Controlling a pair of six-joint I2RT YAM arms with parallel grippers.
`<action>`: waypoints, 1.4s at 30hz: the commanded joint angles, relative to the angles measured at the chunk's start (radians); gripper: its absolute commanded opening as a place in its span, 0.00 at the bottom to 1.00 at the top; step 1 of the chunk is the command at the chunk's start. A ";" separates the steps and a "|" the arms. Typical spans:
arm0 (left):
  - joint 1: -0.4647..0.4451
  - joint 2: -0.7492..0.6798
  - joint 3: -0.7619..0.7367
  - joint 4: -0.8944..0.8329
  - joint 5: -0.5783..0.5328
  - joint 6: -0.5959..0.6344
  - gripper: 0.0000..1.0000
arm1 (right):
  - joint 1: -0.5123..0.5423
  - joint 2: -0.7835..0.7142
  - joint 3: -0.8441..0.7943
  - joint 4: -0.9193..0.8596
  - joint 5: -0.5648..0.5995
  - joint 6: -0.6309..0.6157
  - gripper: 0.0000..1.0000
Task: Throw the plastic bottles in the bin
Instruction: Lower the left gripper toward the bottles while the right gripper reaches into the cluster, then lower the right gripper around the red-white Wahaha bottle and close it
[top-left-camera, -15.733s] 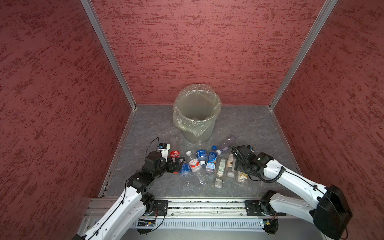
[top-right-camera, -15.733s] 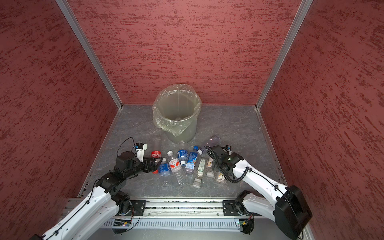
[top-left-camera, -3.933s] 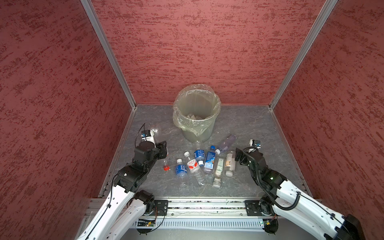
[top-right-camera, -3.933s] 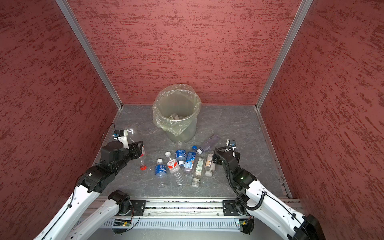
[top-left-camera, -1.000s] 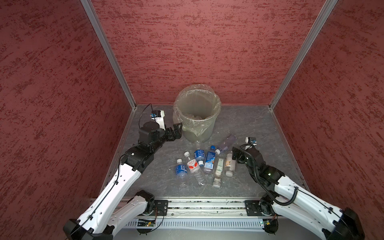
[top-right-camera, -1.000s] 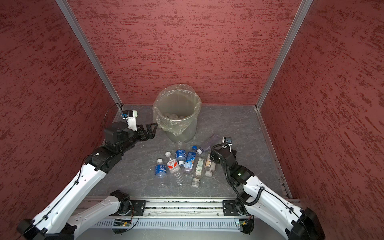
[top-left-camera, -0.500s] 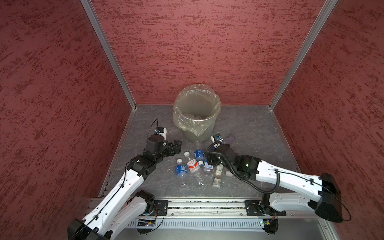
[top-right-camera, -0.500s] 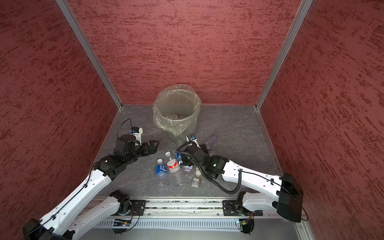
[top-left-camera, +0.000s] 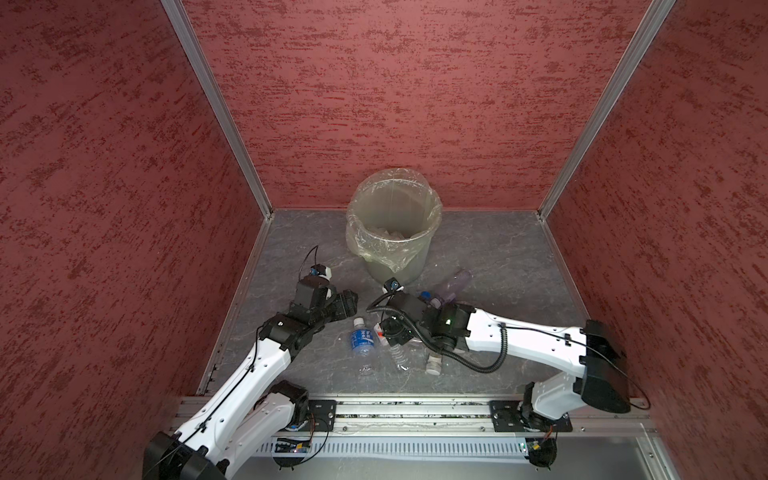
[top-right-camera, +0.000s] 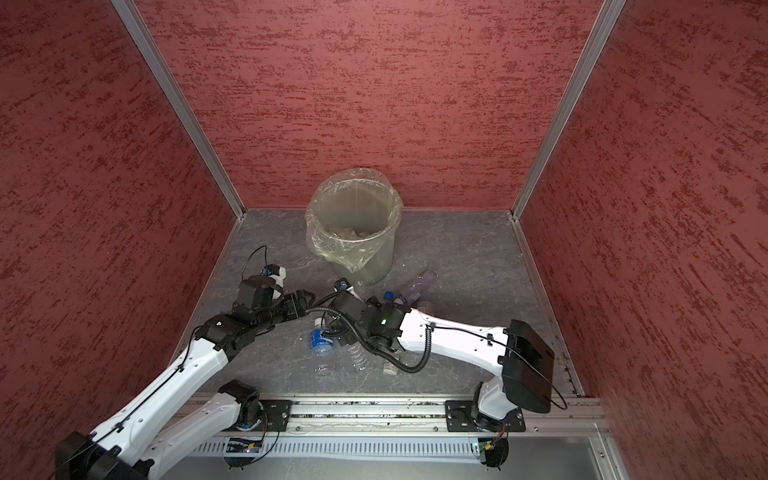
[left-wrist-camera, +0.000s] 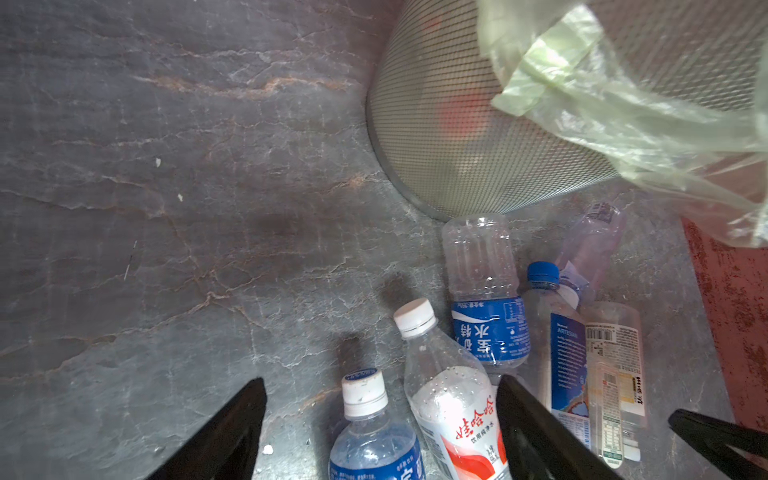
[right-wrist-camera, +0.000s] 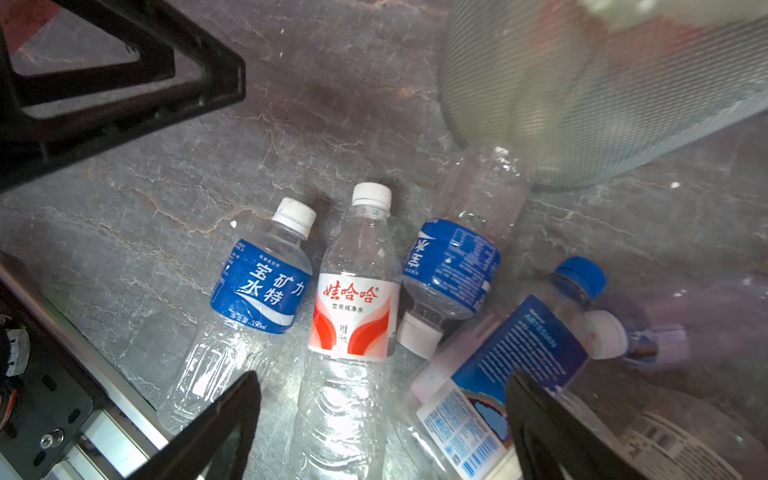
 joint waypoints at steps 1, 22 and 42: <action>0.028 0.010 -0.012 -0.014 0.020 -0.013 0.86 | 0.020 0.050 0.041 -0.078 -0.066 0.002 0.89; 0.058 0.021 -0.102 0.019 0.070 0.008 0.86 | 0.040 0.237 0.142 -0.181 -0.097 0.008 0.71; 0.089 0.025 -0.159 0.065 0.099 0.011 0.86 | 0.016 0.335 0.185 -0.171 -0.155 -0.005 0.67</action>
